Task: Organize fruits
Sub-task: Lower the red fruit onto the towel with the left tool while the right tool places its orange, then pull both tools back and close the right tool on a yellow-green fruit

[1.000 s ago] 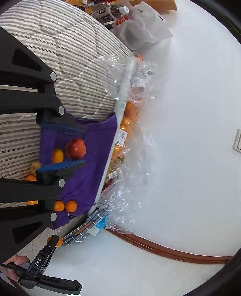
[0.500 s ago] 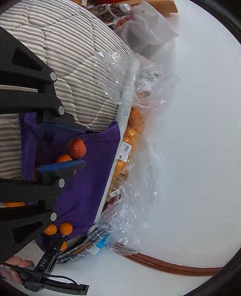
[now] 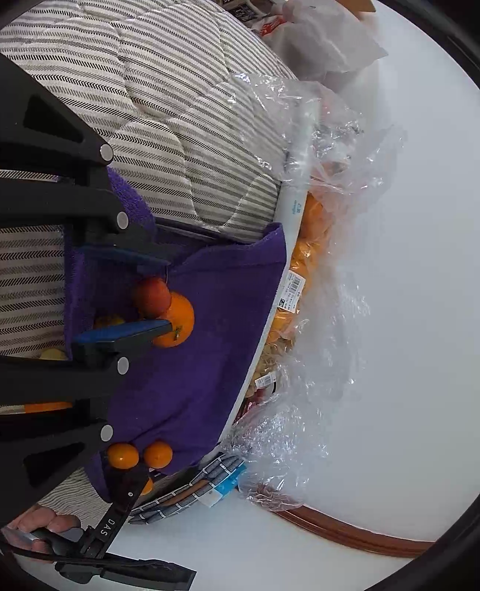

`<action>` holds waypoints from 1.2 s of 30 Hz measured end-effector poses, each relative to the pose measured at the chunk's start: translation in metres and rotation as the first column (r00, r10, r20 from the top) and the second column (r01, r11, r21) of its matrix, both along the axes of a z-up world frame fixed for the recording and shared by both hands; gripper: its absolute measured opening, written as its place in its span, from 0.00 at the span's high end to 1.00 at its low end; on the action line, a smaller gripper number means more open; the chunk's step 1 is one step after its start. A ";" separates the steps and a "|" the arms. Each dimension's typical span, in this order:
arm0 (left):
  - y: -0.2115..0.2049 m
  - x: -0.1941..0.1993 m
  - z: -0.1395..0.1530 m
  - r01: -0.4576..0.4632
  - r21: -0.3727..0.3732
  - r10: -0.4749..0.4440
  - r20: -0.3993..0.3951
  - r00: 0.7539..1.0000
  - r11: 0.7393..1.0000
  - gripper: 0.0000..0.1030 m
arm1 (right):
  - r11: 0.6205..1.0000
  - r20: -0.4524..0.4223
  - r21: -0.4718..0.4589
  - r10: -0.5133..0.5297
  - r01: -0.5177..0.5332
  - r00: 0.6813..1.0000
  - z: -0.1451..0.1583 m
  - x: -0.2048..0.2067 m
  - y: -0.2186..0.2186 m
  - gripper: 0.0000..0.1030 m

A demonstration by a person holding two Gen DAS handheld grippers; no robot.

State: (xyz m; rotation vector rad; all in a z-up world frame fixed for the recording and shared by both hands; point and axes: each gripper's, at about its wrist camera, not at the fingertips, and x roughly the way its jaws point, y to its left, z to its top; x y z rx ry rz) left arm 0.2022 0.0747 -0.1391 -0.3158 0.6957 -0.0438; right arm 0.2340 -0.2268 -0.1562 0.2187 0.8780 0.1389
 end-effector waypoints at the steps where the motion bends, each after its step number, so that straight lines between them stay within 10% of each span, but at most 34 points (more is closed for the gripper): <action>1: -0.001 0.000 -0.001 0.000 0.006 0.000 -0.007 1.000 1.000 0.73 | 1.000 -0.002 0.006 -0.001 0.001 1.000 0.000 0.000 0.000 0.66; 36: -0.002 -0.003 0.001 0.008 0.052 -0.008 -0.006 1.000 0.999 0.63 | 1.000 0.135 0.003 0.023 -0.024 0.991 0.037 -0.043 0.010 0.48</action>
